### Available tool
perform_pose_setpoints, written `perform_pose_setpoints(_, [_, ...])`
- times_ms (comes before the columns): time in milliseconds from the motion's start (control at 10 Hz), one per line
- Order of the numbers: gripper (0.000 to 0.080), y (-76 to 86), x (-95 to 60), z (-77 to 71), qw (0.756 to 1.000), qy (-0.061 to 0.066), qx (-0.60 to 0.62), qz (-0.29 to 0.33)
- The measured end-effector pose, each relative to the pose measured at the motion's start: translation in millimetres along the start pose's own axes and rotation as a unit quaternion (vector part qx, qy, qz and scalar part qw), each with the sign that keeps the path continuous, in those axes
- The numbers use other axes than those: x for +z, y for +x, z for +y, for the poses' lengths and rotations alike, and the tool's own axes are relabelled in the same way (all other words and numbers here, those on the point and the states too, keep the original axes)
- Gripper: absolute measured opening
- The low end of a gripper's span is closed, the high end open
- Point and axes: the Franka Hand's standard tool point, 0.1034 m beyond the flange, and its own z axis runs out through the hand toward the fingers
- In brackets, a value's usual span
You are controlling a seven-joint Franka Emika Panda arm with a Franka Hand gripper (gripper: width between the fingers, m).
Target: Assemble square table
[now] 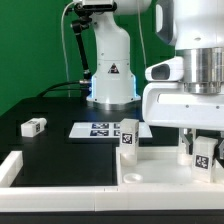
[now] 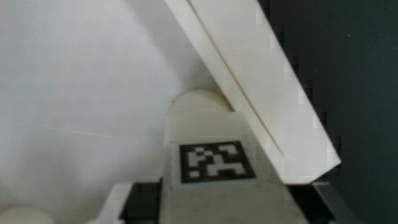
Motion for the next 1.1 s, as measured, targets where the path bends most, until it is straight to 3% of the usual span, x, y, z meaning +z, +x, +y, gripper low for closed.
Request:
perform_pose_setpoints(200, [0.0290, 2.2, -0.4, 1.7, 0.989, 0.006, 0.149, -0.006])
perform_pose_setpoints(500, [0.0290, 2.1, 0.8, 1.4, 0.902, 0.028, 0.428, -0.047])
perform_pose_setpoints(700, [0.0290, 1.0, 0.6, 0.6, 0.873, 0.028, 0.483, -0.056])
perform_pose_setpoints(800, [0.0290, 0.9, 1.0, 0.8, 0.877, 0.028, 0.476, -0.055])
perform_pose_setpoints(900, [0.0342, 0.8, 1.0, 0.8, 0.883, 0.028, 0.465, -0.055])
perform_pose_setpoints(1000, [0.0342, 1.4, 0.7, 1.2, 0.906, 0.029, 0.420, -0.050])
perform_pose_setpoints(1100, [0.0533, 0.7, 0.7, 1.0, 0.951, 0.028, 0.306, -0.041])
